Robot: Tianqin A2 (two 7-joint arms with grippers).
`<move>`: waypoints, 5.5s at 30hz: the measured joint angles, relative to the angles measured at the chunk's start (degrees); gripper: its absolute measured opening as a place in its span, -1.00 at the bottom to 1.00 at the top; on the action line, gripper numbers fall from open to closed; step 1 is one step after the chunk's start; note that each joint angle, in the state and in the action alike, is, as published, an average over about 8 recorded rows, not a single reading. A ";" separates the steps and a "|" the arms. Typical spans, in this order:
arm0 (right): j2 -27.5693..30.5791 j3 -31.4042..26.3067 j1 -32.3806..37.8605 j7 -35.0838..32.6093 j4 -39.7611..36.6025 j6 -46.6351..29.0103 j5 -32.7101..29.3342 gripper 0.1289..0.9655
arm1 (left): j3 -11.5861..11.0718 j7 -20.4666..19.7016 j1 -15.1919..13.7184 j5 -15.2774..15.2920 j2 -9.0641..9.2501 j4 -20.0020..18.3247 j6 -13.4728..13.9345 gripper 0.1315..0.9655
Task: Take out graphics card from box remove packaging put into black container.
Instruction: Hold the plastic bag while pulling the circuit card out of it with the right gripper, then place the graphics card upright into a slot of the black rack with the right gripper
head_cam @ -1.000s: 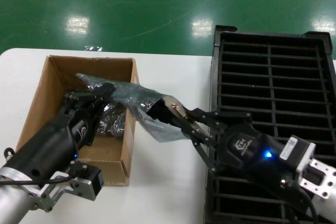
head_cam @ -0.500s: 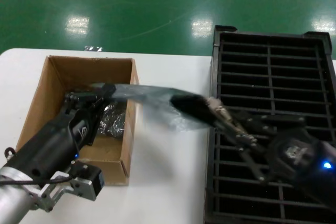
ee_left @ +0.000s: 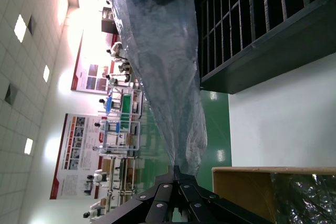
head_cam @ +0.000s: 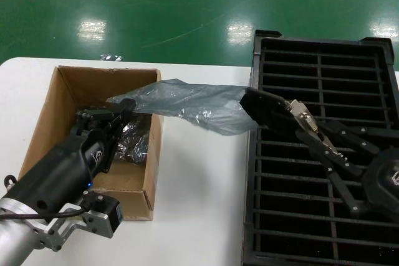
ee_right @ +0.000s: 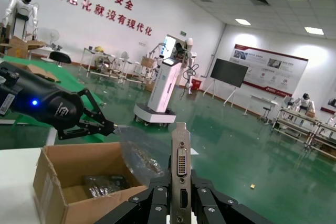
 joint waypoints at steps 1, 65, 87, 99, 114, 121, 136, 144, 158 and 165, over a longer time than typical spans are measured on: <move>-0.01 0.34 -0.19 -0.23 0.02 -0.10 0.17 -0.85 | 0.00 0.00 0.00 0.00 0.00 0.00 0.00 -0.98; 19.08 -20.73 41.29 26.48 -6.28 -35.21 -22.25 -0.85 | 0.00 -0.01 0.00 0.00 0.00 0.00 0.00 -0.98; 2.52 -33.67 61.17 45.69 -8.81 -54.97 -35.64 -0.85 | 0.00 -0.01 0.00 0.00 0.00 0.00 0.00 -0.98; 1.30 -33.57 59.38 46.26 -10.24 -55.55 -38.81 -0.85 | 0.00 -0.01 0.00 0.00 0.00 0.00 0.00 -0.98; 0.16 -33.07 58.43 43.84 -12.11 -55.49 -40.29 -0.85 | 0.00 -0.01 0.00 0.01 0.00 0.00 0.00 -0.98; -0.84 -33.35 58.84 42.57 -13.19 -55.52 -41.26 -0.85 | 0.00 -0.01 0.00 0.01 0.00 0.00 0.00 -0.98; -2.11 -33.73 59.05 39.58 -15.21 -55.12 -43.80 -0.85 | 0.00 -0.01 0.00 0.01 0.00 0.00 -0.01 -0.98; -2.36 -33.74 58.81 38.82 -15.90 -55.37 -44.31 -0.85 | 0.00 -0.01 0.00 0.01 0.00 0.00 -0.01 -0.98; -3.60 -34.06 58.73 37.84 -17.38 -55.35 -45.11 -0.85 | 0.00 -0.01 0.00 0.01 0.00 0.00 -0.01 -0.98; -4.72 -34.70 58.99 37.22 -19.13 -55.16 -46.23 -0.85 | 0.00 -0.01 0.00 0.01 0.00 0.00 -0.01 -0.98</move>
